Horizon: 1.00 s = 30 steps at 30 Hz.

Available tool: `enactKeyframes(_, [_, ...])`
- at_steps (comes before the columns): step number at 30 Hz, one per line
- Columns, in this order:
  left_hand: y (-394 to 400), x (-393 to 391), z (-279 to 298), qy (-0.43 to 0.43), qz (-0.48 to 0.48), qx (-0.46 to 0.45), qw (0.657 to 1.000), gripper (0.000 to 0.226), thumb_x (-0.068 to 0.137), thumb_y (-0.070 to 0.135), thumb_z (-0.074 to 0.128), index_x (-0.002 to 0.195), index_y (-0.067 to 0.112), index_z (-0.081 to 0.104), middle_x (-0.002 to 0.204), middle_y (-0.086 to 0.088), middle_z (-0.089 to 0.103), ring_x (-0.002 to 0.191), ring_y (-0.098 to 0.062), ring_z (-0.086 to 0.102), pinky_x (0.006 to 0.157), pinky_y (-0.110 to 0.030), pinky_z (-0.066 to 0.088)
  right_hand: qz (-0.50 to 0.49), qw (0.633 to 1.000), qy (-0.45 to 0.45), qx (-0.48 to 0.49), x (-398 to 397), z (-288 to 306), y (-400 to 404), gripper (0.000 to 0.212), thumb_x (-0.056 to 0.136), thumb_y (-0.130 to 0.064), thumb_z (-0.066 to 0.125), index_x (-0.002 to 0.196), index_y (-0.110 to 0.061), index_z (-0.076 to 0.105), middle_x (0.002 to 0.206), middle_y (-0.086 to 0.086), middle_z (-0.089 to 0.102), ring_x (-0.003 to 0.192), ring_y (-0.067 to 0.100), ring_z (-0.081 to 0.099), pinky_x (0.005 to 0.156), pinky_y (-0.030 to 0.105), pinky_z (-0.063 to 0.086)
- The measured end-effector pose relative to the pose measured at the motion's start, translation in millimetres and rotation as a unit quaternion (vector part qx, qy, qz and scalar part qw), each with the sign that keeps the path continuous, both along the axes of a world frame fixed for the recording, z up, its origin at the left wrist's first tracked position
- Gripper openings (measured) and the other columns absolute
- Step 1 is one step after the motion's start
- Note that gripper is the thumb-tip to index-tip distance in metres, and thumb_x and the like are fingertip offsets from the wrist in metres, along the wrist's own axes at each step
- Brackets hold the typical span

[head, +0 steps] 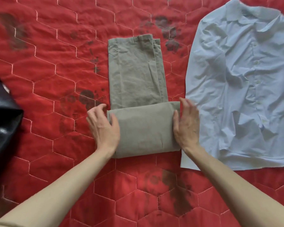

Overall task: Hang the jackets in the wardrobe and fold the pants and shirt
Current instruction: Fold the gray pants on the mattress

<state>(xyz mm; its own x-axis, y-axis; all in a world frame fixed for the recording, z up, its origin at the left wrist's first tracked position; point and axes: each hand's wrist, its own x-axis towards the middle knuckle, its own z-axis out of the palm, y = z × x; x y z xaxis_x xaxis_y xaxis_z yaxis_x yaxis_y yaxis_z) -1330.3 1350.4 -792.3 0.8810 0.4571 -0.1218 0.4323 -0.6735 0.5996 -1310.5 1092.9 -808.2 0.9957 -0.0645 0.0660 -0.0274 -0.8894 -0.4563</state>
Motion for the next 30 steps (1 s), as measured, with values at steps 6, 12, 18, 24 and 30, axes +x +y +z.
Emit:
enactKeyframes(6, [-17.4,-29.7,1.6,0.013,-0.417,0.138,0.898,0.079,0.089,0.058,0.059,0.15,0.008,0.053,0.16,-0.017,0.044,0.15,-0.034,0.039,0.122,-0.055,0.032,0.255,0.962,0.077,-0.065,-46.9,-10.3,-3.7,0.096,0.094,-0.075,0.051,0.166,-0.019,0.021,0.175,0.012,0.007,0.162,0.029,0.005,0.129,0.05,0.015])
enactKeyframes(12, [-10.9,-31.8,-15.3,0.128,-0.514,0.219,0.819,0.133,0.066,0.071,0.064,0.166,0.005,0.007,0.173,-0.023,-0.002,0.161,-0.041,-0.006,0.127,-0.062,0.013,0.304,0.94,0.143,-0.052,-37.4,-24.8,-13.4,0.139,0.062,-0.078,0.076,0.168,-0.022,0.006,0.174,0.014,-0.009,0.162,0.032,-0.008,0.13,0.052,0.014])
enactKeyframes(18, [-15.1,-48.3,-9.2,0.12,-0.488,0.258,0.825,0.145,0.053,0.053,0.086,0.166,0.005,0.01,0.173,-0.023,0.0,0.16,-0.043,0.0,0.121,-0.071,0.017,0.377,0.912,0.122,-0.105,-30.0,-11.8,-33.4,0.13,0.059,-0.05,0.073,0.168,-0.023,0.008,0.174,0.018,-0.005,0.161,0.035,-0.003,0.129,0.046,0.019])
enactKeyframes(24, [-23.0,-70.3,3.6,0.108,-0.458,0.284,0.836,0.089,0.063,0.011,0.075,0.149,0.002,0.053,0.157,-0.026,0.046,0.145,-0.05,0.043,0.112,-0.066,0.043,0.386,0.91,0.11,-0.103,-37.4,9.4,-27.2,0.101,0.06,-0.035,0.07,0.155,-0.011,0.047,0.166,0.023,0.031,0.155,0.037,0.03,0.122,0.043,0.037])
enactKeyframes(30, [4.3,-32.7,51.9,0.092,-0.434,0.067,0.894,0.071,0.063,0.025,0.07,0.133,0.016,0.062,0.129,-0.002,0.071,0.109,-0.028,0.073,0.086,-0.04,0.062,0.322,0.941,0.085,0.059,-10.8,59.5,-42.1,0.058,0.072,-0.036,0.068,0.127,-0.018,0.069,0.126,-0.007,0.073,0.109,0.012,0.071,0.09,0.019,0.053])
